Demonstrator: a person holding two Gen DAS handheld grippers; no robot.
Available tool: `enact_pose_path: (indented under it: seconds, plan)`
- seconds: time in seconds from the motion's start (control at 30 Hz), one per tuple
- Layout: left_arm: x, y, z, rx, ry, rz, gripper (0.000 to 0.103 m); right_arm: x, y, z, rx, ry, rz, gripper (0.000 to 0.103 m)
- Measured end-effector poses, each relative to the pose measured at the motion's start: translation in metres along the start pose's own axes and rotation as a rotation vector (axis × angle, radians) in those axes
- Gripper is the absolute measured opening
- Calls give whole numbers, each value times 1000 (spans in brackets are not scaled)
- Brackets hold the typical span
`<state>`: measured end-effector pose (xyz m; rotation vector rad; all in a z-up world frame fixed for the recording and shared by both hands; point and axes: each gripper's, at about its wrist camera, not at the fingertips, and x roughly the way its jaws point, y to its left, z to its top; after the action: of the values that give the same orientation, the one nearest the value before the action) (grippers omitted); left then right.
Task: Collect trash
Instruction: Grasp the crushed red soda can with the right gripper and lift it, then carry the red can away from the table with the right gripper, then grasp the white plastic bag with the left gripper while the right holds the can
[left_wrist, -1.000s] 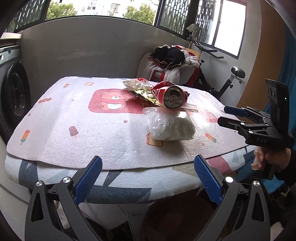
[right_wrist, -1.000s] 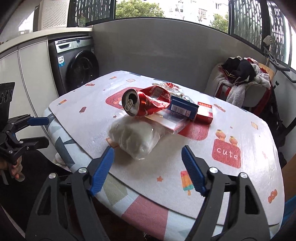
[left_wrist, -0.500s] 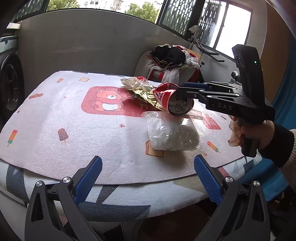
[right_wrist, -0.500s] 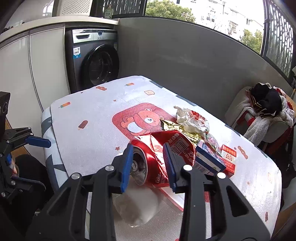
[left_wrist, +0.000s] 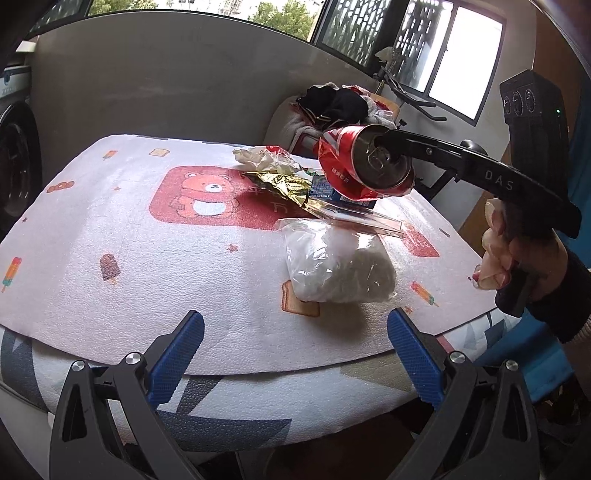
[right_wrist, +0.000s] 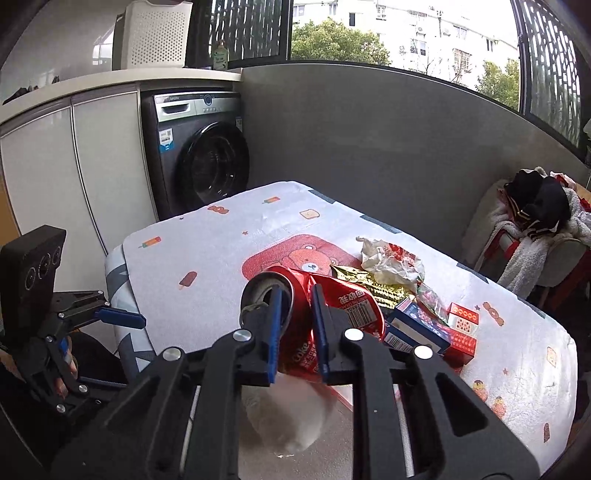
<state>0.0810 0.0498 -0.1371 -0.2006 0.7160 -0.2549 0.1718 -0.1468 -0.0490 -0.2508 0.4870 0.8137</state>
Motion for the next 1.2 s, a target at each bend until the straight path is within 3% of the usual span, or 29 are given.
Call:
enact_pose_path:
  seconds: [0.17, 0.47, 0.7, 0.97, 1.07, 1.2]
  plan:
    - [12, -9, 9, 5, 25, -34, 97, -38, -23, -10, 84, -55, -87, 19]
    - [50, -25, 27, -19, 97, -94, 97, -76, -48, -64, 179, -19, -231, 19]
    - [83, -48, 39, 16, 152, -63, 97, -90, -51, -100, 238, -11, -254, 19]
    - [122, -39, 61, -67, 210, 32, 97, -93, -58, -119, 273, 0, -295, 19]
    - [139, -41, 55, -47, 264, 5, 97, -93, -60, -124, 292, 3, -299, 19]
    - [137, -41, 45, -30, 250, -19, 76, -94, -60, -129, 306, 3, -293, 19]
